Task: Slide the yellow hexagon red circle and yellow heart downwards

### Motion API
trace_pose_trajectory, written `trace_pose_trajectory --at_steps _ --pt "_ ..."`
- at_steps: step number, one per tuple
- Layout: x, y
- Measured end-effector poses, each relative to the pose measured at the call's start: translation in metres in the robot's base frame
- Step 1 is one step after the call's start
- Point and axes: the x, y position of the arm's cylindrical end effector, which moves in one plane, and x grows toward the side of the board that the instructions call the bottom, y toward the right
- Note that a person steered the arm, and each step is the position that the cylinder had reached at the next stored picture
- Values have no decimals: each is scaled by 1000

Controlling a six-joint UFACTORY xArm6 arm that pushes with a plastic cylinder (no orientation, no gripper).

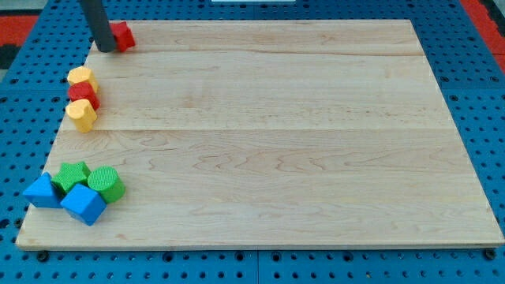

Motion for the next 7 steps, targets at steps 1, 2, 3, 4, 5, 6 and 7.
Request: trace_pose_trajectory --at_steps 1,2,3,4,5,6,7 --pt "-18 -6" --pt "-18 2" --pt "-18 -9" --pt "-13 -28" --pt "-10 -40" --pt "-5 -39" --pt "24 -39"
